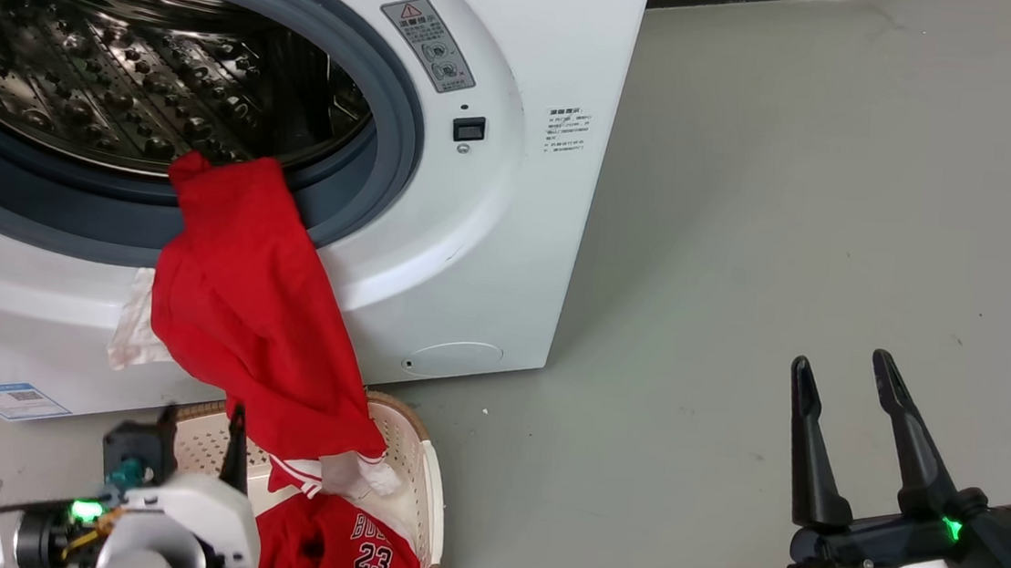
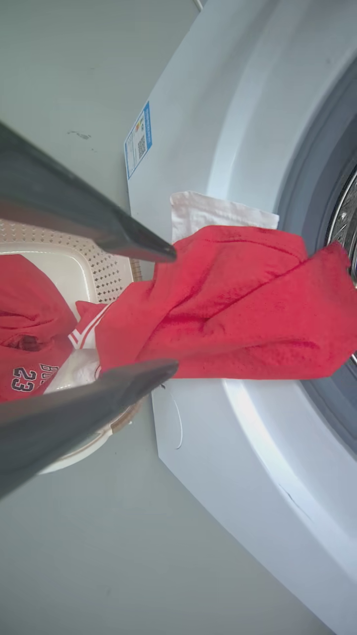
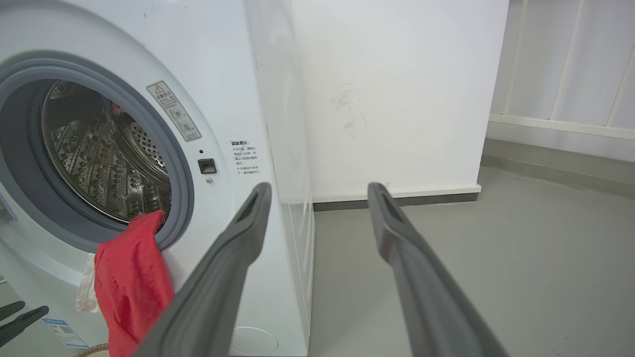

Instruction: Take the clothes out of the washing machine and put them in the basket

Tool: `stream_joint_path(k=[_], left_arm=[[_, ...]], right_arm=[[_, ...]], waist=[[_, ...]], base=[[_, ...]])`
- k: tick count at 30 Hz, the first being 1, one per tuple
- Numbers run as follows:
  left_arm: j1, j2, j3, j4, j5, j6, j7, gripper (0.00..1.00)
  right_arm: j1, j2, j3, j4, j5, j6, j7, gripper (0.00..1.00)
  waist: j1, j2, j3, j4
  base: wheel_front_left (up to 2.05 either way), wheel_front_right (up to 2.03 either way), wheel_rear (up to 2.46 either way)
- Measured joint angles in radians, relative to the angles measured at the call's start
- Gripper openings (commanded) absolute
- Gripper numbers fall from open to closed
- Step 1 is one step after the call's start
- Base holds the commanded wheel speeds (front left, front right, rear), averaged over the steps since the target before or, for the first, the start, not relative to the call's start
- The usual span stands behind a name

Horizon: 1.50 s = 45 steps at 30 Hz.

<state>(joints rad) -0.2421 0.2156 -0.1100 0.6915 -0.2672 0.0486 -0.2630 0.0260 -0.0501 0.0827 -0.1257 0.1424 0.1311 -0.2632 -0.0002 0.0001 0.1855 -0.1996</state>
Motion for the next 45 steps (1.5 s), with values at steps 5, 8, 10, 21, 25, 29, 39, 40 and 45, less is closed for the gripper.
stream_joint_path(k=[5,8,10,21,25,29,39,40,45], left_arm=[[-0.045,0.003,0.026,-0.029,0.027,-0.011,0.0,1.0],[-0.096,0.013,0.034,0.013,0.031,-0.021,0.0,1.0],[-0.14,0.024,0.037,0.059,0.033,-0.024,0.0,1.0],[-0.387,0.107,0.031,0.294,0.023,-0.068,0.108,1.0],[-0.458,0.138,0.027,0.347,0.026,-0.071,0.111,1.0],[-0.522,0.152,0.02,0.388,0.032,-0.067,0.112,1.0],[-0.588,0.165,0.012,0.462,0.033,-0.056,0.04,1.0],[-0.592,0.164,0.011,0.467,0.032,-0.058,0.036,1.0],[-0.61,0.166,0.004,0.495,0.025,-0.065,0.022,0.0]], right_arm=[[-0.001,0.0,0.005,-0.001,0.001,0.0,0.0,1.0],[-0.005,0.0,0.009,-0.002,0.006,0.0,0.0,1.0],[-0.01,0.0,0.013,-0.003,0.007,0.0,0.0,1.0],[-0.059,0.0,0.024,-0.012,0.04,0.0,0.0,1.0],[-0.083,0.0,0.026,-0.017,0.054,0.0,0.0,1.0],[-0.099,0.0,0.027,-0.021,0.063,0.0,0.0,1.0],[-0.126,0.0,0.025,-0.026,0.078,0.0,0.0,1.0],[-0.126,0.0,0.025,-0.027,0.078,0.0,0.0,1.0],[-0.126,0.0,0.023,-0.026,0.078,0.0,0.0,1.0]], waist=[[0.0,0.0,0.009,-0.009],[0.0,0.0,0.022,-0.018],[0.0,0.0,0.033,-0.024],[0.0002,0.0,0.121,-0.075],[0.0003,0.0,0.167,-0.094],[0.0003,0.0,0.213,-0.111],[0.0001,0.0,0.282,-0.136],[0.0001,0.0,0.283,-0.136],[0.0001,0.0,0.285,-0.127]], base=[[0.0,0.0,0.0],[0.0,0.0,0.0],[0.0,0.0,0.0],[0.0,0.0,0.0],[0.0,0.0,0.0],[0.0,0.0,0.0],[0.0,0.0,0.0],[0.0,0.0,0.0],[0.0,0.0,0.0]])
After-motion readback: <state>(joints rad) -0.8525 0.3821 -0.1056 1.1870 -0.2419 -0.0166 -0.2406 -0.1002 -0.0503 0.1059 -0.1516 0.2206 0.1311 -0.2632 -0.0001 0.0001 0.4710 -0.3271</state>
